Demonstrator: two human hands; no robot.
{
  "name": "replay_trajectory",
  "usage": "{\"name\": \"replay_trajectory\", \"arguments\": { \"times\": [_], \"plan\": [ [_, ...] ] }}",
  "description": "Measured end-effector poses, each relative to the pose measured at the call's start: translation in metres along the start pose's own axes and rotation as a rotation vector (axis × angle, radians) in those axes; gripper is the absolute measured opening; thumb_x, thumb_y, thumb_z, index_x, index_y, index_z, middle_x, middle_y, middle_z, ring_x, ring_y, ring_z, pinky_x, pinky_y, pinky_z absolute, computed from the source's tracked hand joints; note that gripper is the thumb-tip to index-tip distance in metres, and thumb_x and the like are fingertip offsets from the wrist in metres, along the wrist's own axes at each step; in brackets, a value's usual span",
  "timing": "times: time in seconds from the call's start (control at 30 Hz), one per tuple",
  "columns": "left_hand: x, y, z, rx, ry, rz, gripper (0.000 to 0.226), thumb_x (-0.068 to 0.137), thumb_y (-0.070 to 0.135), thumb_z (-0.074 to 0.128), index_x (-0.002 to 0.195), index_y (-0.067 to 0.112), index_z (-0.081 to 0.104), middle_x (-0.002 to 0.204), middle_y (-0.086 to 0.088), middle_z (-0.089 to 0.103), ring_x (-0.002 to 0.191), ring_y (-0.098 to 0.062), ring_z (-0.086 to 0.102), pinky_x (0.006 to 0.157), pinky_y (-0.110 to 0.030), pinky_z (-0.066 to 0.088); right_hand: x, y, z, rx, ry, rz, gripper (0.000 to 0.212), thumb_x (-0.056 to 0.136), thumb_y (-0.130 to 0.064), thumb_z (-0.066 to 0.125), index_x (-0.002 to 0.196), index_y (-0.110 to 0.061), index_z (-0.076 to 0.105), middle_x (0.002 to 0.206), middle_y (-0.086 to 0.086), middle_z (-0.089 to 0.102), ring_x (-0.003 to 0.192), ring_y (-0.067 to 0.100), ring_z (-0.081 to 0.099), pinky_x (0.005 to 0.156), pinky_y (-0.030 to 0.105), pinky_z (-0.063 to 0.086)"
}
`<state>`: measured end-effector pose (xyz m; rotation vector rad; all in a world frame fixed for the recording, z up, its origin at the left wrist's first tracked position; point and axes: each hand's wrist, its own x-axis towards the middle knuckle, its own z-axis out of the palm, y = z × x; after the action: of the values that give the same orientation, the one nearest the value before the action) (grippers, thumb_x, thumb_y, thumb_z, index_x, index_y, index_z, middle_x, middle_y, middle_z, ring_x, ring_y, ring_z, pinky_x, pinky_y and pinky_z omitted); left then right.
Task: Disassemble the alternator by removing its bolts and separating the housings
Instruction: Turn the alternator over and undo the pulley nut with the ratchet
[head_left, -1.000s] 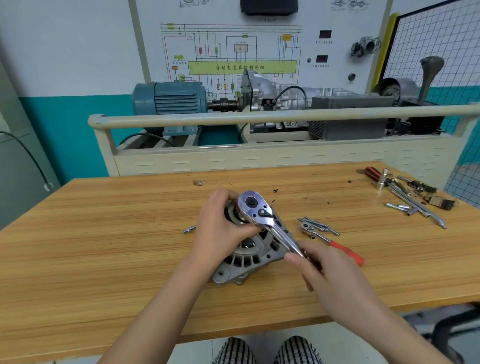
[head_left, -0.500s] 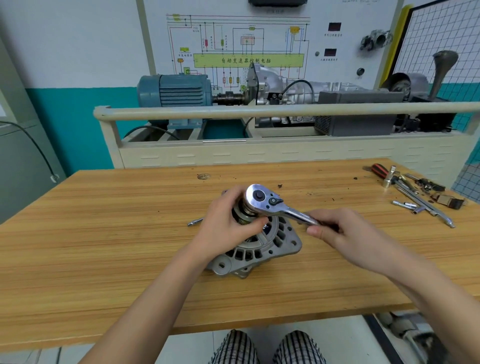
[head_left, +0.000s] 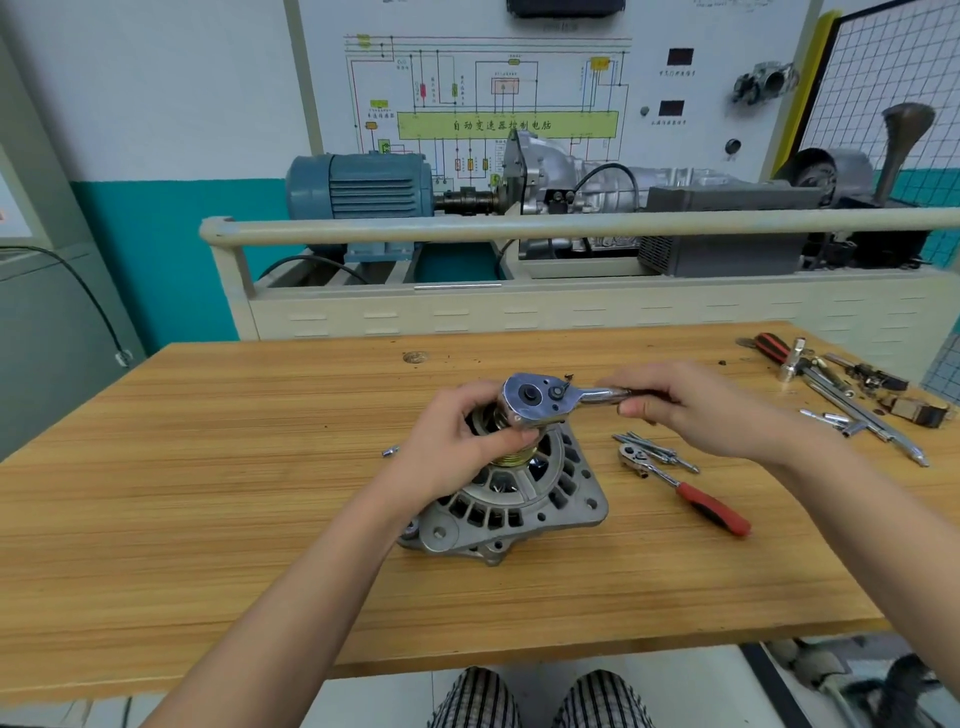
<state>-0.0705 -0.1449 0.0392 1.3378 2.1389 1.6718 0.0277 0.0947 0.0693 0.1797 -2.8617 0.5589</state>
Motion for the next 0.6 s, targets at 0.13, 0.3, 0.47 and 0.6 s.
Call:
{"name": "replay_trajectory", "arguments": {
  "times": [0.13,0.3,0.47,0.6],
  "plan": [
    [-0.001,-0.001,0.005,0.011,0.072,0.015,0.025,0.078,0.010,0.077,0.095,0.029,0.073,0.106,0.018,0.071,0.106,-0.002,0.062,0.099,-0.026,0.044,-0.027,-0.010,0.014,0.130,-0.005,0.013,0.016,0.093,-0.032,0.053,0.094,-0.023,0.066,0.065,-0.007,0.055,0.060,0.008,0.046,0.062,0.033,0.038],
    [-0.001,0.000,0.005,0.041,0.109,0.016,0.023,0.076,0.008,0.079,0.087,0.028,0.074,0.085,0.022,0.071,0.081,0.008,0.062,0.077,-0.011,0.044,-0.063,-0.056,0.053,0.521,0.089,0.168,0.042,0.084,-0.045,0.049,0.090,-0.006,0.062,0.047,-0.007,0.043,0.044,0.007,0.037,0.045,0.024,0.033],
    [-0.002,0.000,0.008,0.085,0.143,0.036,0.018,0.078,0.010,0.078,0.084,0.026,0.074,0.081,0.012,0.071,0.073,0.002,0.058,0.071,-0.013,0.043,-0.072,-0.104,0.087,0.604,0.223,0.293,0.028,0.095,-0.038,0.051,0.077,-0.018,0.057,0.047,-0.004,0.053,0.043,0.010,0.049,0.050,0.035,0.044],
    [-0.003,-0.002,0.008,0.097,0.136,0.039,0.020,0.078,0.009,0.077,0.090,0.025,0.073,0.089,0.013,0.071,0.081,0.005,0.059,0.076,-0.013,0.043,-0.073,-0.113,0.090,0.606,0.209,0.315,0.025,0.095,-0.040,0.050,0.081,-0.021,0.059,0.052,-0.004,0.056,0.046,0.011,0.054,0.053,0.036,0.050]
  ]
}}
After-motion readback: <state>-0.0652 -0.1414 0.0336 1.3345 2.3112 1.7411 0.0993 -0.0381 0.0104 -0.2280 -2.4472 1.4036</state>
